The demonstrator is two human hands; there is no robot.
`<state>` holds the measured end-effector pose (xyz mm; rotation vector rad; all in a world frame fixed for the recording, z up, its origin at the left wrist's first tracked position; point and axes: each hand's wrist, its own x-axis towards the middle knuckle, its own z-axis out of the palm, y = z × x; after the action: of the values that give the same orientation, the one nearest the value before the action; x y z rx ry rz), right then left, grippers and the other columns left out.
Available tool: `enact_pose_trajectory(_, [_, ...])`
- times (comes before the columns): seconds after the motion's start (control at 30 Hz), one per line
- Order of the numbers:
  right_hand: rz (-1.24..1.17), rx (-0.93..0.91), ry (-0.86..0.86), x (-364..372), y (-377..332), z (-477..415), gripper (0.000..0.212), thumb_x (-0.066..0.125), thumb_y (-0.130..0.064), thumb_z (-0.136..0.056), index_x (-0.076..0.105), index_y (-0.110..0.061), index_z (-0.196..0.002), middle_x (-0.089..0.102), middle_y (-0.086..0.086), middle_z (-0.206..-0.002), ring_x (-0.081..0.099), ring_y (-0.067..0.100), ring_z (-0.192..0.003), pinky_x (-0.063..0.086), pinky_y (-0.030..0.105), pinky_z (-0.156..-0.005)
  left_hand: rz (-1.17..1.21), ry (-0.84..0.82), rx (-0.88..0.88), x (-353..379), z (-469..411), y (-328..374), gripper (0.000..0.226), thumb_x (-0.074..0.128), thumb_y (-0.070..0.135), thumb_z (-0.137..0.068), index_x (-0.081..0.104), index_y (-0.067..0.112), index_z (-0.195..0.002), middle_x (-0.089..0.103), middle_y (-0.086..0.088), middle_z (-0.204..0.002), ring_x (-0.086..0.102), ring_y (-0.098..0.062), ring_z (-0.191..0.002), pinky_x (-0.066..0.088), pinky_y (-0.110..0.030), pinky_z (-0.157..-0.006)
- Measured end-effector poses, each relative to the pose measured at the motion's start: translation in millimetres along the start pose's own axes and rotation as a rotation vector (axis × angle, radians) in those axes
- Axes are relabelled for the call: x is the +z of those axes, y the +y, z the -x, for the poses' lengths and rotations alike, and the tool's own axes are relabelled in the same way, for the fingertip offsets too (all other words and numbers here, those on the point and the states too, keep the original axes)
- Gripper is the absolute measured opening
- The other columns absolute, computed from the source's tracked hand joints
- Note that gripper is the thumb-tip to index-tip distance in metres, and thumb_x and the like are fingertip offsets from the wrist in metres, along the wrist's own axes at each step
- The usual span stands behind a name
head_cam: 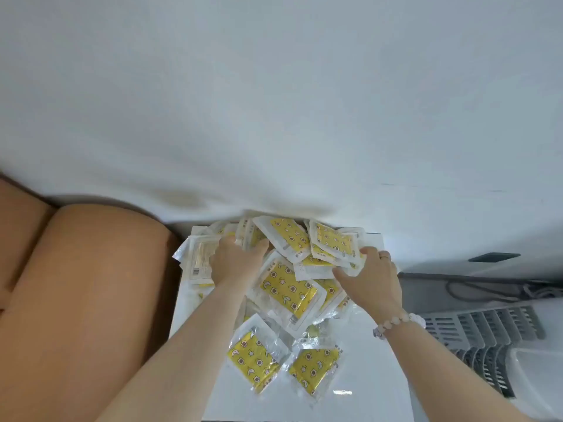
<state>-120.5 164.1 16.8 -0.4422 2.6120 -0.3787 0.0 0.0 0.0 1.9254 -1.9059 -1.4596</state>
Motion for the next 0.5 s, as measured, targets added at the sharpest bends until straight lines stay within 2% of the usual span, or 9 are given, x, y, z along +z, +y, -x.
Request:
enact_pose_trajectory(0.13, [-0.024,-0.044,-0.008,16.2,-5.6,-21.7,0.071,0.068,-0.045,-0.078,0.039,-0.021,-0.138,0.04,0.002,-0.134,0.039,0.02,-0.123,0.045,0.035,-0.09,-0.009,0.021,-0.005,27.4,-14.8,10.1,0.066,0.064,0.049,-0.081,0.045,0.01,-0.131,0.056,-0.004,-0.121,0.047,-0.027,-0.12,0.046,-0.041,-0.094])
enact_pose_trajectory(0.23, [0.106,-0.073,-0.005,22.7,-7.7,-32.7,0.074,0.066,-0.05,-0.077,0.038,-0.024,-0.14,0.044,0.002,-0.13,0.041,0.02,-0.121,0.044,0.034,-0.093,-0.005,0.008,0.021,44.8,-16.7,16.2,0.067,0.064,0.053,-0.08,0.046,0.013,-0.131,0.059,-0.001,-0.116,0.055,-0.027,-0.113,0.047,-0.043,-0.093])
enact_pose_trajectory(0.33, [0.099,-0.095,-0.045,18.6,-10.5,-37.5,0.067,0.062,-0.047,-0.083,0.038,-0.027,-0.143,0.054,0.001,-0.127,0.05,0.02,-0.118,0.044,0.032,-0.092,-0.021,0.013,-0.025,53.5,-19.4,16.0,0.069,0.063,0.059,-0.076,0.048,0.013,-0.125,0.06,-0.001,-0.116,0.056,-0.027,-0.11,0.046,-0.046,-0.094])
enact_pose_trajectory(0.4, [0.064,-0.112,-0.076,16.5,-12.2,-38.3,0.059,0.058,-0.045,-0.087,0.04,-0.029,-0.141,0.059,-0.001,-0.125,0.057,0.019,-0.111,0.048,0.03,-0.086,-0.018,0.066,-0.058,55.5,-18.8,16.9,0.071,0.065,0.061,-0.073,0.049,0.011,-0.121,0.061,-0.004,-0.115,0.056,-0.028,-0.109,0.046,-0.047,-0.094])
enact_pose_trajectory(0.5, [0.251,-0.204,-0.077,15.1,-16.5,-39.5,0.035,0.044,-0.034,-0.096,0.054,-0.026,-0.128,0.066,-0.001,-0.108,0.062,0.019,-0.094,0.046,0.026,-0.07,-0.065,0.188,-0.021,55.8,-11.9,19.6,0.075,0.067,0.055,-0.077,0.042,0.01,-0.133,0.052,-0.005,-0.13,0.045,-0.028,-0.124,0.038,-0.046,-0.1])
